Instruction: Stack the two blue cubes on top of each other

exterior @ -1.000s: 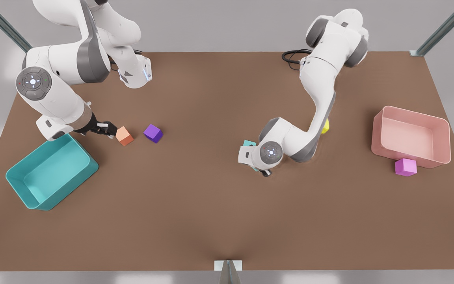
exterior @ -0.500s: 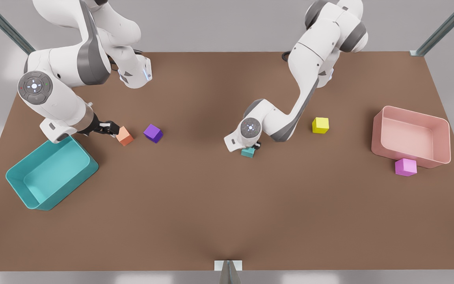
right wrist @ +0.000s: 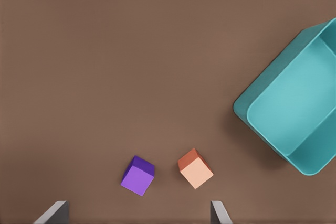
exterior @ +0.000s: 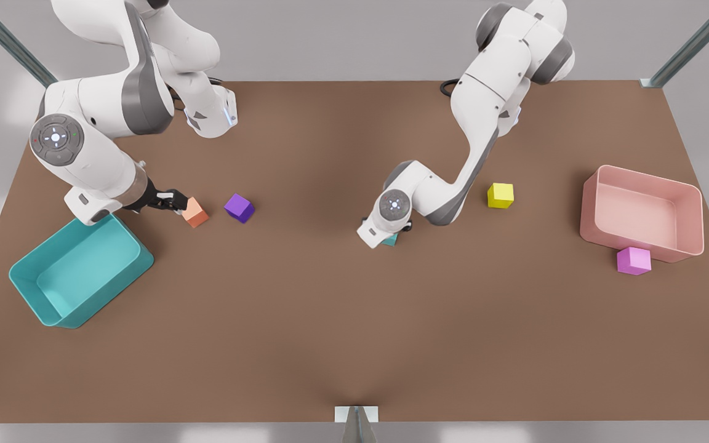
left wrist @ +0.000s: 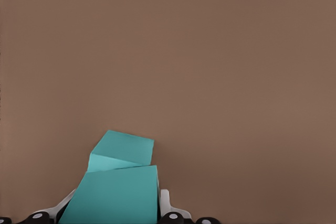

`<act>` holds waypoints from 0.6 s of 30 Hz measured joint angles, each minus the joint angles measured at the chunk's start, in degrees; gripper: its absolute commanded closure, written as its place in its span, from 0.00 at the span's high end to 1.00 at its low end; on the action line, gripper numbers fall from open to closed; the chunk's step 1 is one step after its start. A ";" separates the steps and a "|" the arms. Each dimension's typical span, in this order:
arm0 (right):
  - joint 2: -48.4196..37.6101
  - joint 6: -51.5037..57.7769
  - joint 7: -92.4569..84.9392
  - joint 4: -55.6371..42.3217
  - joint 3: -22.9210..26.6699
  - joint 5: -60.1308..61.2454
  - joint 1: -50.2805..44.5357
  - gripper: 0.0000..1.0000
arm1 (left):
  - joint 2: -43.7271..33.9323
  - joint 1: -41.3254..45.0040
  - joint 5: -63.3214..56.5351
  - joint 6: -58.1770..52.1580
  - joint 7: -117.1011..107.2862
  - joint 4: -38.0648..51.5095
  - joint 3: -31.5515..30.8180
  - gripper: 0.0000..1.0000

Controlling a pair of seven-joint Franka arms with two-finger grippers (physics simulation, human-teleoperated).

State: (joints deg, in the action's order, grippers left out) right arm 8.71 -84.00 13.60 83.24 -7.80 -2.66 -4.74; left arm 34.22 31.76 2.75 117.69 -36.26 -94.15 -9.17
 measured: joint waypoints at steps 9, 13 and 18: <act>0.04 -0.03 -0.19 0.46 -0.17 0.00 -0.11 1.00 | 0.09 -0.46 0.28 0.03 -4.86 -0.88 -0.05 1.00; 0.05 -0.03 -0.25 0.46 -0.18 0.00 -0.09 1.00 | 0.09 -0.77 0.18 0.06 -6.18 -0.89 -0.05 1.00; 0.05 -0.04 -0.31 0.46 -0.18 0.00 -0.10 1.00 | -0.28 -2.32 -0.50 0.05 -7.46 -0.71 -0.05 1.00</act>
State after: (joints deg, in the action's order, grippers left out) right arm 8.76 -84.04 13.29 83.70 -7.98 -2.66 -4.83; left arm 33.94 29.44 2.25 117.74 -43.72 -94.85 -9.22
